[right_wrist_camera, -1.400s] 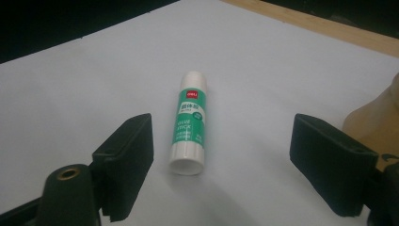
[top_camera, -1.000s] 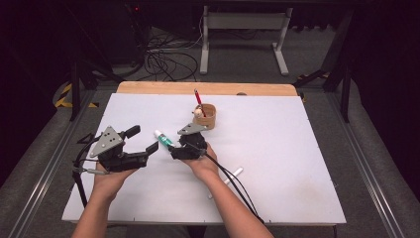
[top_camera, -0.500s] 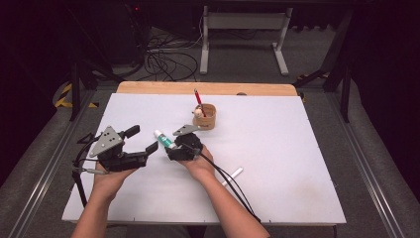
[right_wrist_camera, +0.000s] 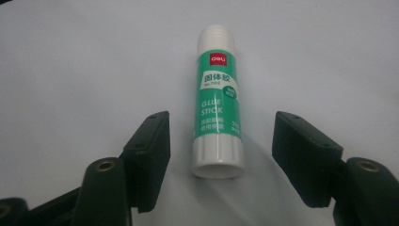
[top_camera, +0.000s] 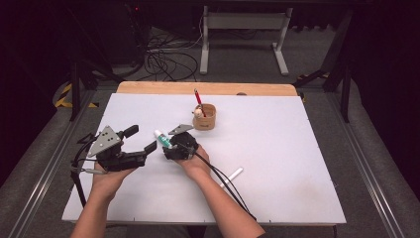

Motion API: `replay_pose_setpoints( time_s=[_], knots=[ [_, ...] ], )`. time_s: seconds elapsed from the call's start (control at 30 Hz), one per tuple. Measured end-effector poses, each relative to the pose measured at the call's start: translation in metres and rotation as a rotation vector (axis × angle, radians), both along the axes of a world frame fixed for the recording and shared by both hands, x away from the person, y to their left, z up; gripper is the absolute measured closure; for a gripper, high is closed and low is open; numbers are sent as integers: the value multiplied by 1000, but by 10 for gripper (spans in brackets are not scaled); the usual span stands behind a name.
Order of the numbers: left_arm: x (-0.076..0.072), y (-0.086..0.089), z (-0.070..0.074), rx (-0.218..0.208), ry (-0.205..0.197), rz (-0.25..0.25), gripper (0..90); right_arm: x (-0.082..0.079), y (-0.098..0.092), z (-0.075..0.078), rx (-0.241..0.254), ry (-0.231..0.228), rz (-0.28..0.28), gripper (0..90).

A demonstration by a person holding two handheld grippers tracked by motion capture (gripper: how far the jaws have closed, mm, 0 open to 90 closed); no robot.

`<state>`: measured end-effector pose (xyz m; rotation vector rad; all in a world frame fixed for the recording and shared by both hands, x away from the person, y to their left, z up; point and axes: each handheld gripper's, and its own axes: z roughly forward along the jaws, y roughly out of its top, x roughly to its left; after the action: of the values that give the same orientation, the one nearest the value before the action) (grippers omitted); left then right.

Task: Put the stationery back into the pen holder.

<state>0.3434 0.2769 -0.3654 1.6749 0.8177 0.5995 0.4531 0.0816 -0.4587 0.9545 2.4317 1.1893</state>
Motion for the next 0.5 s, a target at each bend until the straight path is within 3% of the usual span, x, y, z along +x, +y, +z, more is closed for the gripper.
replay_pose_setpoints(
  time_s=[0.27,0.5],
  knots=[
    [0,2,1,-10,2,6,166,2,3,-2,-23,22,-8,435],
    [0,2,1,-5,1,5,167,3,5,-2,-33,6,-13,482]
  ],
)
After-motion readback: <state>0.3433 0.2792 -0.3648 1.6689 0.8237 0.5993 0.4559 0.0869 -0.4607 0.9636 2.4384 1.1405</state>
